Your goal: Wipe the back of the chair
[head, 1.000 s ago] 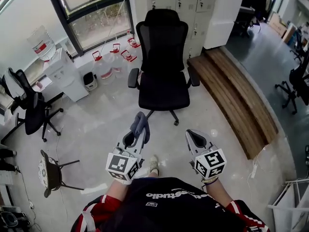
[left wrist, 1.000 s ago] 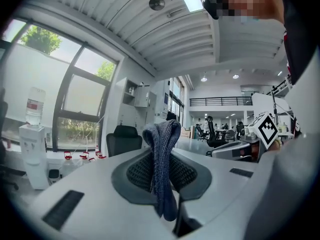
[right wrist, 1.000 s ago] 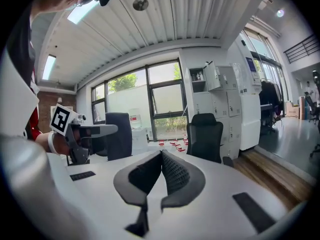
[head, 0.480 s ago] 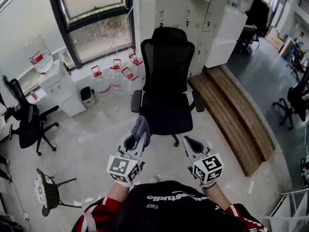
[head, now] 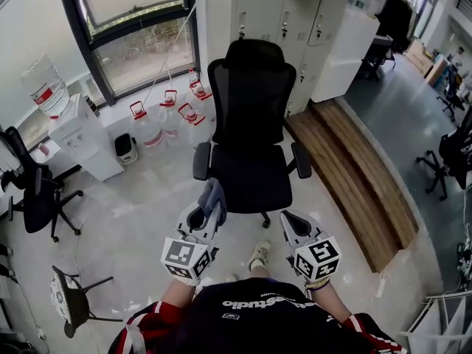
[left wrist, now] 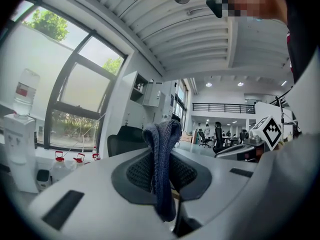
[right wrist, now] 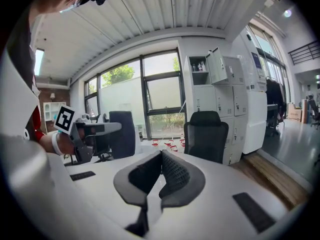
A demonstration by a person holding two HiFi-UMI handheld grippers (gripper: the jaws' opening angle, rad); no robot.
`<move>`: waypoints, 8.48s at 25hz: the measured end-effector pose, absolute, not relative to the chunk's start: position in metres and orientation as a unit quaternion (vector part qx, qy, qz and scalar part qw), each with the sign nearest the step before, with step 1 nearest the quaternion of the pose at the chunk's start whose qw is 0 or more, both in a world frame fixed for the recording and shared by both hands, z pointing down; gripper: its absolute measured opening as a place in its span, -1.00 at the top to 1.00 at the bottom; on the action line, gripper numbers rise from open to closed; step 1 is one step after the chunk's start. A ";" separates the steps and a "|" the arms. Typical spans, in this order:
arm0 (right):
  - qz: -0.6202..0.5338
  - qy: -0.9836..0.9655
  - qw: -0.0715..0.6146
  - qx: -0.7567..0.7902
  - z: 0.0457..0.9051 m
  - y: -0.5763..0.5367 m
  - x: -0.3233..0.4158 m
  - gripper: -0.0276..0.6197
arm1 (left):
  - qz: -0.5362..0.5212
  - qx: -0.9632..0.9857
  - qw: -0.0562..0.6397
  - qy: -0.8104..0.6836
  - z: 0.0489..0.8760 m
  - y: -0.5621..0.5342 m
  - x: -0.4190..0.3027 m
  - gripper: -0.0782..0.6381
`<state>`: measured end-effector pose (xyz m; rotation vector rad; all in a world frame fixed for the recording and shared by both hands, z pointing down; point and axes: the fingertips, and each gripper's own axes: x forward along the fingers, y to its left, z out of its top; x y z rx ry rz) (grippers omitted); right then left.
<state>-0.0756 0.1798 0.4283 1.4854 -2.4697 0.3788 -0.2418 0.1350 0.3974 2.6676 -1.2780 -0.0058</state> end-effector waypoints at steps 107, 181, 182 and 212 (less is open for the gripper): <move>0.157 -0.803 0.065 0.572 0.498 -0.456 0.130 0.87 | 0.157 0.778 0.154 -0.589 0.664 -0.739 -0.160 0.62; 0.188 -0.806 0.123 0.547 0.533 -0.395 0.050 0.87 | 0.135 0.785 0.225 -0.561 0.745 -0.652 -0.207 0.62; 0.188 -0.804 0.125 0.550 0.534 -0.394 0.052 0.87 | 0.138 0.784 0.226 -0.562 0.748 -0.655 -0.206 0.62; 0.220 -0.757 0.088 0.609 0.548 -0.386 0.187 0.87 | 0.192 0.808 0.199 -0.520 0.765 -0.679 -0.046 0.62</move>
